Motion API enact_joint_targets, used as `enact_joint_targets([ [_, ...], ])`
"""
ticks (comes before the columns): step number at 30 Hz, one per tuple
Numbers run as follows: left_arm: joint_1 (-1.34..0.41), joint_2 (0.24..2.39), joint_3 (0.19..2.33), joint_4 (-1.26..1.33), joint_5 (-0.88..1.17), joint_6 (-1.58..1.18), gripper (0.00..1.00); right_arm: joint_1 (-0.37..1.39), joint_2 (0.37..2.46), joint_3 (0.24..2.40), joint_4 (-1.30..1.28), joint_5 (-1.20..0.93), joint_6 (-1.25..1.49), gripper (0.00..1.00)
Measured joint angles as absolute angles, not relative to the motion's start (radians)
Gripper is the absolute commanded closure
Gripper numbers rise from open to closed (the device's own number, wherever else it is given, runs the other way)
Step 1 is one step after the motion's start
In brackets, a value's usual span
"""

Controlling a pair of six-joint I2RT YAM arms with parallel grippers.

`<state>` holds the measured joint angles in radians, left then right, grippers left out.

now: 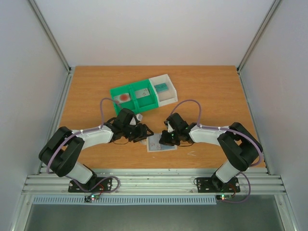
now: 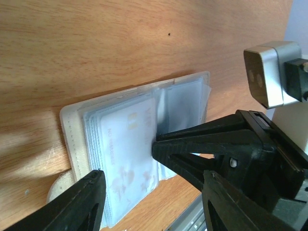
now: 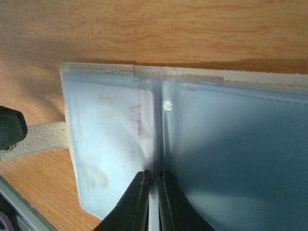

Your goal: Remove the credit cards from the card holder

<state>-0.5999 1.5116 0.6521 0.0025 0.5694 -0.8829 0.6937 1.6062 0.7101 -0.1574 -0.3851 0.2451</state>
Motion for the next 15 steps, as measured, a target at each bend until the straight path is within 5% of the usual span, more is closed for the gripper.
enact_joint_targets([
  [15,-0.6,1.527,0.648,0.057,0.611,-0.883,0.41,0.694,1.615,0.704,-0.136,-0.377,0.244,0.99],
])
